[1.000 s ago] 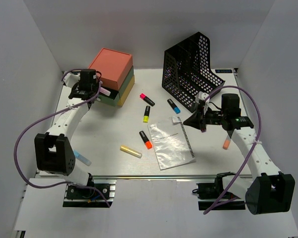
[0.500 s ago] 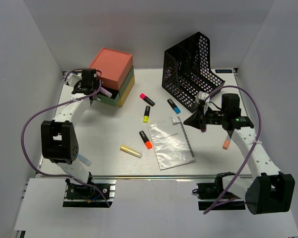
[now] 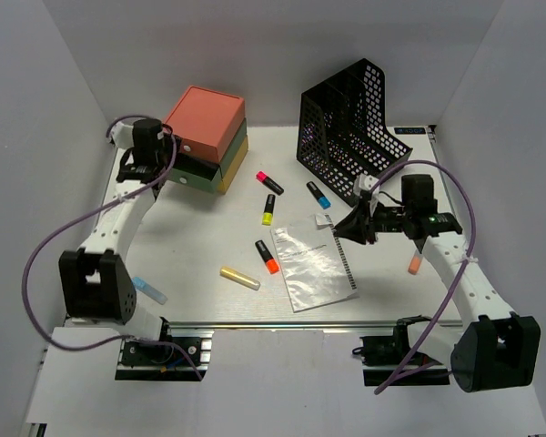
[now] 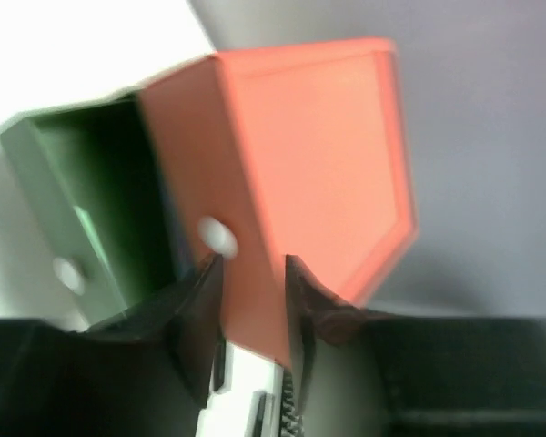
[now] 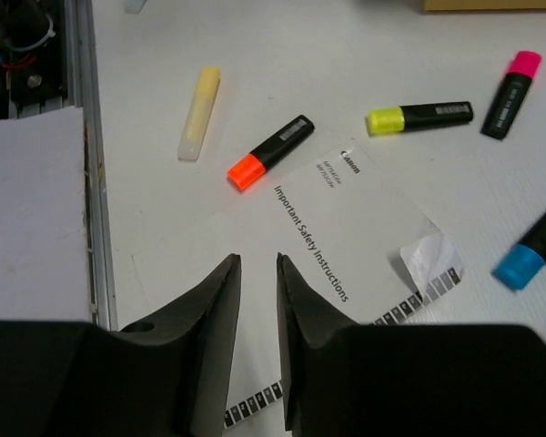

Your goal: Organize the desk

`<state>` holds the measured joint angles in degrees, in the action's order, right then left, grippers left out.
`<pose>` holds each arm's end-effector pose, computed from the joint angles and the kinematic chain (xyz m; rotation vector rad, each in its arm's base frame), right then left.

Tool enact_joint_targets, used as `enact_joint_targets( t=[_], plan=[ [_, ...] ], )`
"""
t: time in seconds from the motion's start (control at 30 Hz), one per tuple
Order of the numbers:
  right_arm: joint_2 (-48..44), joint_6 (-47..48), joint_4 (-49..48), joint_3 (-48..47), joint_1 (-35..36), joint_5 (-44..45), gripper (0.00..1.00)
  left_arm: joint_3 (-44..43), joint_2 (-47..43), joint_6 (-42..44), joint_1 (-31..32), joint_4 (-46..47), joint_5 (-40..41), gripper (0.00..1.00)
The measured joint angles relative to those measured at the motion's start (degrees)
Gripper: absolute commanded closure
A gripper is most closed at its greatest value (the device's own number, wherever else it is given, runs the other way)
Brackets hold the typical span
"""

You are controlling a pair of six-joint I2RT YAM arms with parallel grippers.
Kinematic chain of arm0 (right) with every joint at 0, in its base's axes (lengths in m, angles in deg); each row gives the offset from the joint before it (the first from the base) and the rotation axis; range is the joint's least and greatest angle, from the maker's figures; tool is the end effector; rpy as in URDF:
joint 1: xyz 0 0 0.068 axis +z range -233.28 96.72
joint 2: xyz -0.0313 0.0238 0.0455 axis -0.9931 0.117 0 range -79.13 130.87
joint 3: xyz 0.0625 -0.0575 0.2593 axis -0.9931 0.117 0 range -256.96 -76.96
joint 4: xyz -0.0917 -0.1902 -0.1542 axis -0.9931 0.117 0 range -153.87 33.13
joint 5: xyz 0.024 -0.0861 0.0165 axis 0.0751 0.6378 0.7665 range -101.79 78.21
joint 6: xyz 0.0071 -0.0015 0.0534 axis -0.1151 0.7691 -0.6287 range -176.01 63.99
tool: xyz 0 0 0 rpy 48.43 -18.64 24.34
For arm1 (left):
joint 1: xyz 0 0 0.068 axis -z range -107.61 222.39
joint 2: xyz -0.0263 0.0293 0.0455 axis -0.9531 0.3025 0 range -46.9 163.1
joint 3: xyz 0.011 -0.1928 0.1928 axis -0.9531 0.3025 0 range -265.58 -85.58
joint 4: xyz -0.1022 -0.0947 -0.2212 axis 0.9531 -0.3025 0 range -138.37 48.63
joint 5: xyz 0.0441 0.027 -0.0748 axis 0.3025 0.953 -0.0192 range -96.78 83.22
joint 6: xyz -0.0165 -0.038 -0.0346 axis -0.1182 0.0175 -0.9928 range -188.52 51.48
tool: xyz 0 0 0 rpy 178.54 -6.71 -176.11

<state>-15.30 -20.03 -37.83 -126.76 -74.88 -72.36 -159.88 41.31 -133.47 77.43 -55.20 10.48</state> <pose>0.2188 0.0636 0.2905 -1.2115 1.5841 0.8779 0.3591 -0.0210 0.3265 -1.1884 1.6852 -0.4562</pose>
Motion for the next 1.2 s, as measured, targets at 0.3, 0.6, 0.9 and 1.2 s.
enact_joint_targets(
  t=[0.3,0.6,0.9,1.2],
  plan=[
    [5.79,1.90,1.75,-2.19,15.54,6.75,0.94,21.09,-29.51,15.76,-0.04,8.11,-18.38,0.83],
    [25.24,-3.67,3.02,-17.03,37.57,25.20,0.41,32.63,-41.55,36.74,-0.04,3.56,-32.41,0.20],
    [43.15,-12.31,5.53,-35.47,48.19,37.13,0.39,35.80,-55.25,48.28,0.50,-1.66,-25.44,0.18],
    [53.96,-19.32,5.73,-41.22,54.18,43.87,0.36,37.07,-69.24,49.44,0.35,-2.93,-9.09,0.14]
  ],
)
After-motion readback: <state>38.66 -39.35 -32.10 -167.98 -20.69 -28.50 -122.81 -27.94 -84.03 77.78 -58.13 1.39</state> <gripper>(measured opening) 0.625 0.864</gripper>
